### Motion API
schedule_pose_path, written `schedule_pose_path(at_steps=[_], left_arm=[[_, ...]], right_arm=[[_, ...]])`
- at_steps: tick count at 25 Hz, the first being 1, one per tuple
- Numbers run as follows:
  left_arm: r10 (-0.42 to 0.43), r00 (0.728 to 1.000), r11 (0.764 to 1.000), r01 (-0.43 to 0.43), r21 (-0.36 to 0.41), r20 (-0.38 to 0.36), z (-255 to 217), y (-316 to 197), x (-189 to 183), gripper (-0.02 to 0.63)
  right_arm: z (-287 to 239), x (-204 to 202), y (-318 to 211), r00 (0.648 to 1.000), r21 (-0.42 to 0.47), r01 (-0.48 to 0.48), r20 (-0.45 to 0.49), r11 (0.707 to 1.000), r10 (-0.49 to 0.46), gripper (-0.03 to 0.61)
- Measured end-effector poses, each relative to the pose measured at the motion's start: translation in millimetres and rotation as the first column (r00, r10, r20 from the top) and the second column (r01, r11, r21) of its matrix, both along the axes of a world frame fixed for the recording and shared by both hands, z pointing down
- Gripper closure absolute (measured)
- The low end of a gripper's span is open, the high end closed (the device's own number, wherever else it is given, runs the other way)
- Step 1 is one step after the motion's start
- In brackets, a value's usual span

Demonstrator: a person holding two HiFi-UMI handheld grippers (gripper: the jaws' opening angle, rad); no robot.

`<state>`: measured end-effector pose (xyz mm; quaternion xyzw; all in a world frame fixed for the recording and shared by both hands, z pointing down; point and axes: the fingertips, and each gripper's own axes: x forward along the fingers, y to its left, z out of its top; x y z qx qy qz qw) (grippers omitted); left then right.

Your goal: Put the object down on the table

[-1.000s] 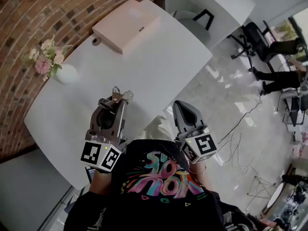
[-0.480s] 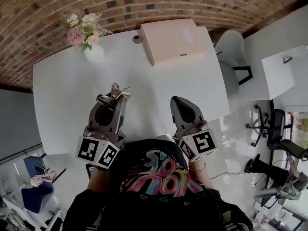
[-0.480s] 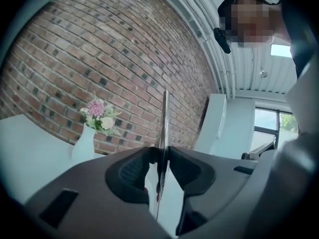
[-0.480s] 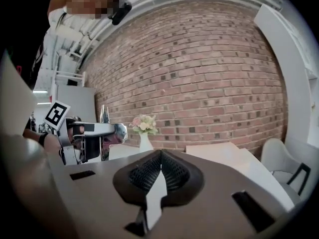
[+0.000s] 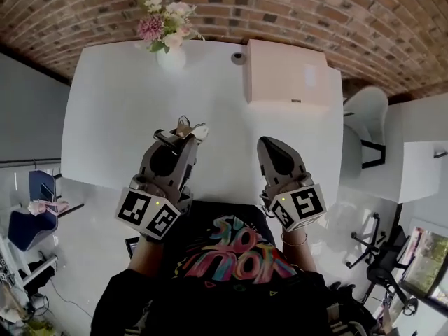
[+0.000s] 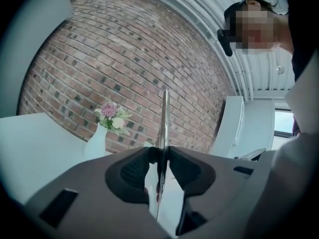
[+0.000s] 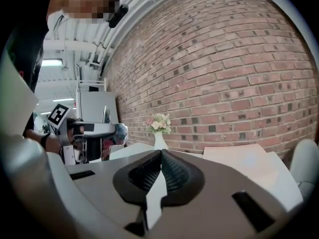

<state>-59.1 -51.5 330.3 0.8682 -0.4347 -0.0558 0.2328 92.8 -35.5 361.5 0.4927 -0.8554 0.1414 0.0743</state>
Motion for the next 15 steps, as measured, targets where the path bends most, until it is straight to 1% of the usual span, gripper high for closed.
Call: schedule_pose_path(at_steps=[4, 9, 15], left_arm=[[0.032, 0.999, 0.999, -0.032, -0.013, -0.007, 4.5, 4.5, 7.9, 0.479], [0.059, 0.998, 0.998, -0.06, -0.025, -0.013, 8.2, 2.7, 14.7, 0.479], [0.098, 0.995, 0.994, -0.098, -0.039, -0.011, 16.7, 1.4, 20.1, 0.479]], right_arm=[[3.2, -4.3, -1.2, 1.0, 0.0, 0.007, 0.009, 1.0, -0.007, 0.561], [1.6, -5.0, 0.3, 0.999, -0.017, -0.021, 0.028, 1.0, 0.022, 0.561], [4.3, -3.6, 0.3, 1.0, -0.021, -0.021, 0.016, 1.0, 0.021, 0.561]])
